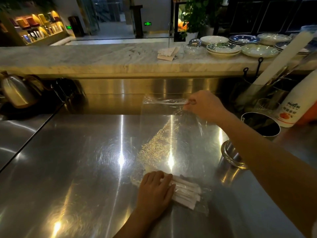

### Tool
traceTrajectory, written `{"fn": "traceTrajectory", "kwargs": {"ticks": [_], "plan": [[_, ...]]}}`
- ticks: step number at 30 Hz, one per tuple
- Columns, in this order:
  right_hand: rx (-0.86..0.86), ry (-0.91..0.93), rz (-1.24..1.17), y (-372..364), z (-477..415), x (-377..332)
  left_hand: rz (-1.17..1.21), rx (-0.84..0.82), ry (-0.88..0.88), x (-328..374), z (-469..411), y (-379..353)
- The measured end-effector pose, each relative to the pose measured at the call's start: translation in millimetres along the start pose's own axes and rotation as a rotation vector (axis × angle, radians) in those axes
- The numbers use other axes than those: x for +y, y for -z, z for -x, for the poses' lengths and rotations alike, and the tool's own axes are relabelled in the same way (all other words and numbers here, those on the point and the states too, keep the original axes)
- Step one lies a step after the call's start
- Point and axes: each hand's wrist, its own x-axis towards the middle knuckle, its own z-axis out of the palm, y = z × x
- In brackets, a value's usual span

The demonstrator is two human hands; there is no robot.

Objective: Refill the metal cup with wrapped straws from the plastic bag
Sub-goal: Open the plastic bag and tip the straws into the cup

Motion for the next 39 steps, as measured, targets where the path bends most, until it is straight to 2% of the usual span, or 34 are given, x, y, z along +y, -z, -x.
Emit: {"fn": "traceTrajectory", "kwargs": {"ticks": [7,12,17,22,24,29,32,34,39], "plan": [[-0.025,-0.037,-0.028,0,7,0,-0.051,-0.199,0.059,-3,18,-12],[-0.006,-0.030,0.039,-4,12,-1,-0.096,-0.214,0.069,-1,20,-10],[-0.026,0.031,0.000,1,13,-2,-0.065,-0.025,-0.018,1,-4,14],[-0.063,0.104,0.051,16,14,-13,-0.003,0.336,-0.183,21,-75,89],[-0.073,0.135,0.097,22,16,-19,-0.074,0.387,-0.236,32,-103,121],[-0.093,0.180,0.080,39,20,-34,-0.305,0.307,-0.229,54,-151,167],[-0.080,0.178,0.114,43,20,-34,-0.362,0.132,-0.255,59,-168,175],[-0.055,0.161,0.099,46,23,-30,-0.380,0.042,-0.238,62,-177,177],[0.023,0.145,-0.058,54,29,-8,-0.253,-0.005,-0.211,67,-191,187]]}}
